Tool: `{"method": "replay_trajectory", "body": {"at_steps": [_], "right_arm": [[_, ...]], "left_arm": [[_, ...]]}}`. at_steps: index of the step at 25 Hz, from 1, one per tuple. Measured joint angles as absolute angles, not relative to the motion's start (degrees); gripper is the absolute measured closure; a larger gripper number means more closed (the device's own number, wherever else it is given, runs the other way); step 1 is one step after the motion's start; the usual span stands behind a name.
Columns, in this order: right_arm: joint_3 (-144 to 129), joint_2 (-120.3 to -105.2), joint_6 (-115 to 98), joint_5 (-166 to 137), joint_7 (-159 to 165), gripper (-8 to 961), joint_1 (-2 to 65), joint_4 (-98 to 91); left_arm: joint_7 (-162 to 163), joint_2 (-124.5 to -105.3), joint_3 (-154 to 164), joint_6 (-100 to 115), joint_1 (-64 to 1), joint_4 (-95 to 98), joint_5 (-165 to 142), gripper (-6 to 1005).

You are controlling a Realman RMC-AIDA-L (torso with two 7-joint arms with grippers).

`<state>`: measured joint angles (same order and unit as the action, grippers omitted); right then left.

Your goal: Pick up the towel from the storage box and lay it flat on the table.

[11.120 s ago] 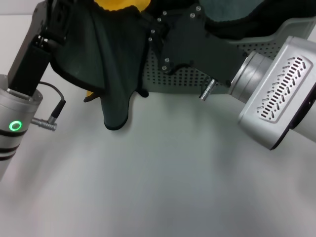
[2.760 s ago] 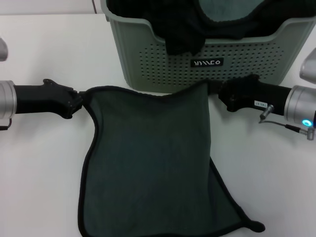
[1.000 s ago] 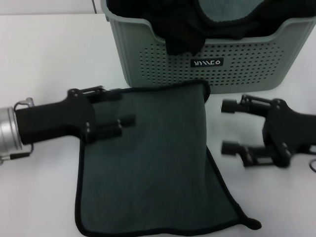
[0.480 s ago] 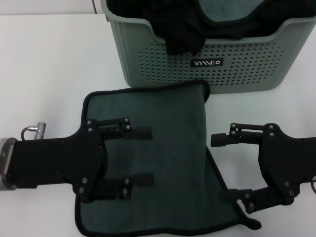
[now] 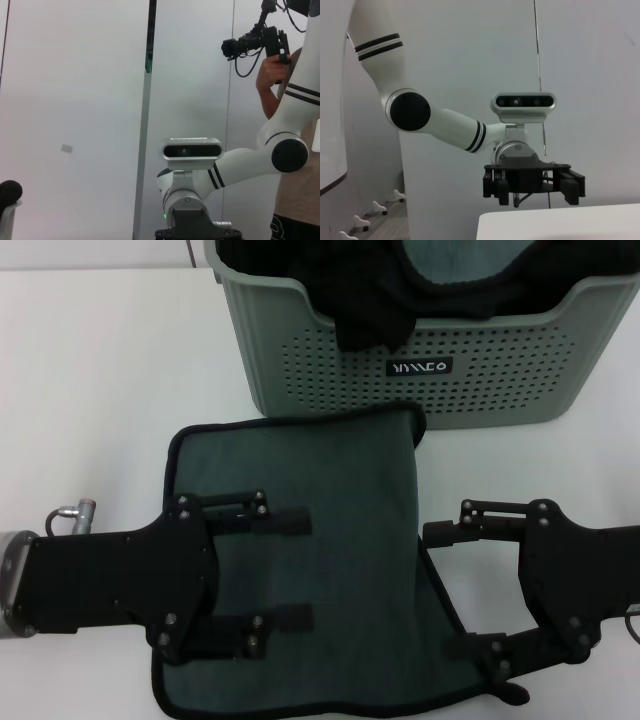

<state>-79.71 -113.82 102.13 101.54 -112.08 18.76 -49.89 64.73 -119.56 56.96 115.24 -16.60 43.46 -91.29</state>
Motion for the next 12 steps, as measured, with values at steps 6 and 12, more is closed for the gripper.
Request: {"method": "replay_trajectory", "body": {"at_steps": [6,12], "right_arm": [[-79.7,-113.91,102.2,101.4,-112.1,106,19.3,-49.5],[-79.3,-113.91,102.1,101.4,-111.5,106,20.1,-49.5]], "left_arm": [[65.2,-119.55,57.0,115.3,-16.6,43.4,-91.5,331],[65.2,-119.41,56.7,115.3,-16.3,43.4,-91.5,334]]}}
